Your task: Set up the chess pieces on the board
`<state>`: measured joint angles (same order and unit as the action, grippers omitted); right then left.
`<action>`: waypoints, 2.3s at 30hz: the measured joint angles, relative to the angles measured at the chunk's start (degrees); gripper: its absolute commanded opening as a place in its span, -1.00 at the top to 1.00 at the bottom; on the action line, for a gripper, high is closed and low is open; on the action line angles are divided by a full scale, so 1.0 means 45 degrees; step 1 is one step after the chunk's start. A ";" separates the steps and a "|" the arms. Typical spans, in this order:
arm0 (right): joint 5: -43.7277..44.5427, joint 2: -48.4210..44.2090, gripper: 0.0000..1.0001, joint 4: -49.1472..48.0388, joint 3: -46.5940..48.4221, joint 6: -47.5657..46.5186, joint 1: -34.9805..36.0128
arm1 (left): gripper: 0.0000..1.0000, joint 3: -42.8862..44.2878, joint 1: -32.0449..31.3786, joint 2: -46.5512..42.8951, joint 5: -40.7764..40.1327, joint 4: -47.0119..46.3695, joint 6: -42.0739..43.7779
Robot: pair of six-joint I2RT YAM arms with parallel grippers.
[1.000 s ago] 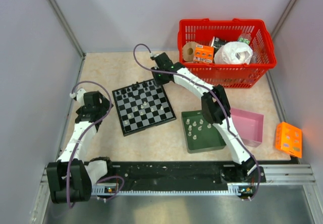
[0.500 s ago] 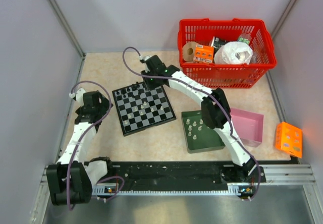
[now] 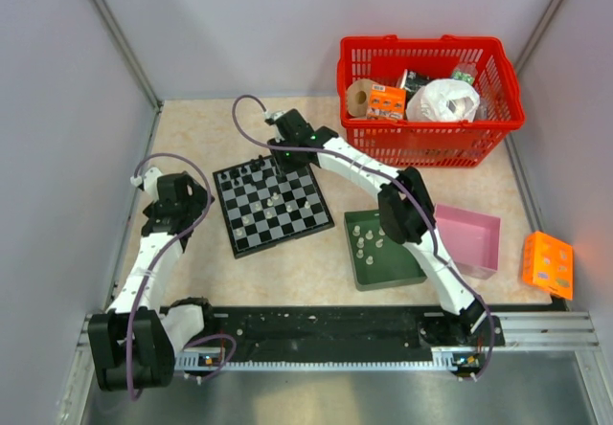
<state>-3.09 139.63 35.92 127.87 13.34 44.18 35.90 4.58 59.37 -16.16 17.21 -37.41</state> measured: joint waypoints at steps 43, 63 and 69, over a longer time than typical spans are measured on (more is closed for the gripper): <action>0.0665 0.0787 0.87 0.0369 0.1243 0.0005 -0.0510 | -0.93 0.0000 0.0000 0.0005 -0.0039 -0.0005 0.0005; 0.0117 0.1457 0.85 0.0083 0.1588 0.0175 -0.0869 | -0.93 0.0000 0.0000 0.0010 -0.0044 -0.0005 0.0005; 0.0029 0.1700 0.81 -0.0053 0.1860 0.0180 -0.0869 | -0.94 0.0000 0.0000 0.0010 -0.0039 -0.0005 0.0000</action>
<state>-2.96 147.28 35.68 136.25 14.15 40.27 35.90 4.58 59.42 -16.34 17.19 -37.41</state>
